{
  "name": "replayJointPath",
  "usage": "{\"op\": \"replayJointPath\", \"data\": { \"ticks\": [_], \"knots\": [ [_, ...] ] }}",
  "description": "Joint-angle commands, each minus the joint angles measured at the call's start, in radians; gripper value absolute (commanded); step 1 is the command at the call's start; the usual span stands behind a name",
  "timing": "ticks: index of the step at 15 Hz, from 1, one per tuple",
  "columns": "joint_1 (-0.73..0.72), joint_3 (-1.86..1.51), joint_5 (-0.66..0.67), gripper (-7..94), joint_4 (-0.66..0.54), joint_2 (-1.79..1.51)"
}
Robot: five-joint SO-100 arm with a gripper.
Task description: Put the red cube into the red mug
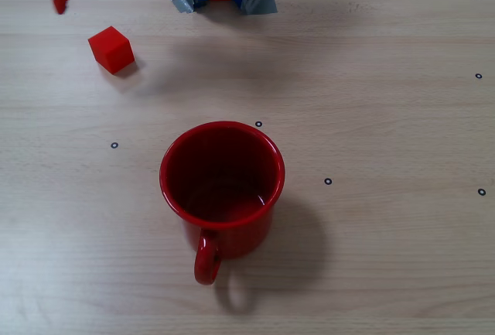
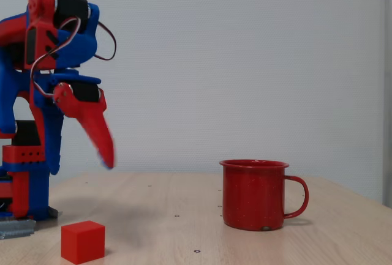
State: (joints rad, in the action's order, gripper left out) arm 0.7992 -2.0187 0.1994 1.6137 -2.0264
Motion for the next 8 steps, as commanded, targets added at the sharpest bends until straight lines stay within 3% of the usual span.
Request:
{"op": "replayJointPath", "data": {
  "ticks": [1, 5, 8],
  "knots": [
    [0.026, -0.017, 0.049, 58, -0.011, -0.078],
    [0.049, -0.106, 0.061, 58, -0.11, -0.094],
    [0.041, -0.216, 0.037, 58, -0.261, -0.086]
  ]
}}
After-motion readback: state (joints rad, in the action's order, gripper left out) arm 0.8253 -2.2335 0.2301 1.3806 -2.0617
